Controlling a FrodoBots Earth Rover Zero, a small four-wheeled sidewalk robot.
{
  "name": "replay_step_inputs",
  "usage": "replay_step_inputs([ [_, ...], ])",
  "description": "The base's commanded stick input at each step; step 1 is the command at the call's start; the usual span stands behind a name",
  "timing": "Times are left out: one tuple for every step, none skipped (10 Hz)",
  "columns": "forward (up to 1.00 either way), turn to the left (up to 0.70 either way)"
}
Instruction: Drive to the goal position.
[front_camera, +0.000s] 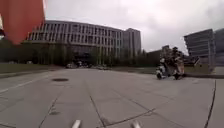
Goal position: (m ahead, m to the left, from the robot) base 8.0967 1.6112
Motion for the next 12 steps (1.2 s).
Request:
replay_step_inputs([
  [0.85,0.00],
  [0.85,0.00],
  [0.85,0.00],
  [0.85,0.00],
  [0.85,0.00],
  [0.85,0.00],
  [0.85,0.00],
  [0.85,0.00],
  [0.85,0.00],
  [0.85,0.00],
  [0.85,0.00],
  [0.85,0.00],
])
